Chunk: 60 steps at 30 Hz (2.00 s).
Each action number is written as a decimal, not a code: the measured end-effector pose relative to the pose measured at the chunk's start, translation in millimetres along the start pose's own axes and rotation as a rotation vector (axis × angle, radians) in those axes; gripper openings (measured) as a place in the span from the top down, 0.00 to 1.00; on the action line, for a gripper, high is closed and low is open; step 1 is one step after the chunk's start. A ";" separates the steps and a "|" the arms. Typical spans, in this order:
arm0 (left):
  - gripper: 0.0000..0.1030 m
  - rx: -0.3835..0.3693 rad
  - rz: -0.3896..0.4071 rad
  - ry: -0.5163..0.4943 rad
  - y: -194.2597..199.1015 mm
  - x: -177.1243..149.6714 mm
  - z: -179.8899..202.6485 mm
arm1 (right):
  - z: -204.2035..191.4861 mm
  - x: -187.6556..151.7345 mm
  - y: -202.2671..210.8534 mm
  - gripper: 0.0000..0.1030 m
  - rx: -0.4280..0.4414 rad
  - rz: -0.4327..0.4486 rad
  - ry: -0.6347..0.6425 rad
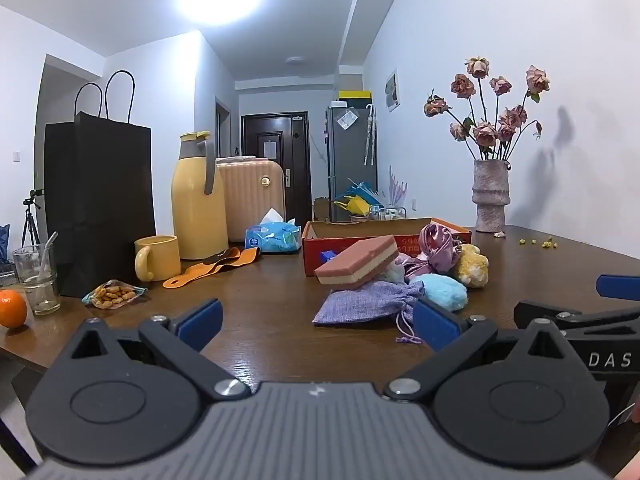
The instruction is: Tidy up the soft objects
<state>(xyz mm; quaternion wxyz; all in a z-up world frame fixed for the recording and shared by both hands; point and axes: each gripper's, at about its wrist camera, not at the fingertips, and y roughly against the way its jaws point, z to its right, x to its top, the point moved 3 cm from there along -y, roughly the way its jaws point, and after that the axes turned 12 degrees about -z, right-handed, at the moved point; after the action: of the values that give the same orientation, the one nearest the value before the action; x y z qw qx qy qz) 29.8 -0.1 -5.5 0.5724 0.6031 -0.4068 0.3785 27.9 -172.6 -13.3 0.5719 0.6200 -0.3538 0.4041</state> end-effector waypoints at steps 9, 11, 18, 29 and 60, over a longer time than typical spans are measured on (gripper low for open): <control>0.00 -0.002 0.003 0.006 1.9 1.1 -1.4 | -0.7 -0.9 -0.2 0.00 0.005 -0.011 -0.002; 0.00 -0.001 0.001 0.005 -0.8 0.4 -0.1 | -0.2 -1.1 -0.5 0.00 0.006 -0.014 -0.002; 0.00 -0.001 -0.001 0.003 -3.2 -0.6 -3.1 | -1.1 -0.7 -1.3 0.00 0.005 -0.015 -0.003; 0.00 0.000 0.001 -0.007 -0.7 -0.3 3.4 | 1.6 -1.1 -3.1 0.00 0.013 -0.022 -0.015; 0.00 -0.003 0.001 -0.002 2.8 0.5 3.3 | 6.6 -0.4 -2.0 0.00 0.004 -0.010 -0.036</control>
<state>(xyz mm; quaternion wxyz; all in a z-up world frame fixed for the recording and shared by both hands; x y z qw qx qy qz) 27.4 -3.5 -4.2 0.5725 0.6024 -0.4082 0.3777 30.1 -179.0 -14.6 0.5662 0.6299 -0.3603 0.3908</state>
